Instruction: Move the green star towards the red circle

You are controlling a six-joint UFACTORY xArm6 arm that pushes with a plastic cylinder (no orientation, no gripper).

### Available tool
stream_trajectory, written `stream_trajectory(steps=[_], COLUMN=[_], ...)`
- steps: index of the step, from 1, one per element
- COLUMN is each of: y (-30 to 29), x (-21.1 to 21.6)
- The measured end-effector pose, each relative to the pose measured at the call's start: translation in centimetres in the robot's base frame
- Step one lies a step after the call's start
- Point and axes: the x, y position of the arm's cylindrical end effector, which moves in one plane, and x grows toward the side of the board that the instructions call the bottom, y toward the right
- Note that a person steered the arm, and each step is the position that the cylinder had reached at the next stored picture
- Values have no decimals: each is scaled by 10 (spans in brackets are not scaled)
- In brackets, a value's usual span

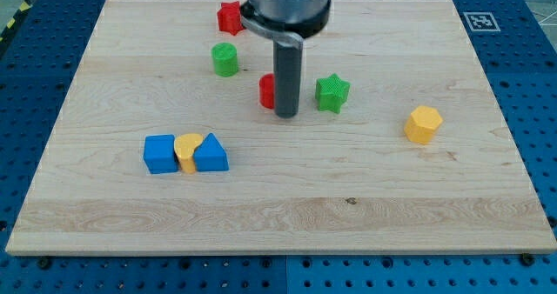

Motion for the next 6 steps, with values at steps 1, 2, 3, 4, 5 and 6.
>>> stream_trajectory(steps=[1, 2, 3, 4, 5, 6], y=[2, 28, 49, 50, 98, 120], x=[-9, 0, 22, 47, 56, 46])
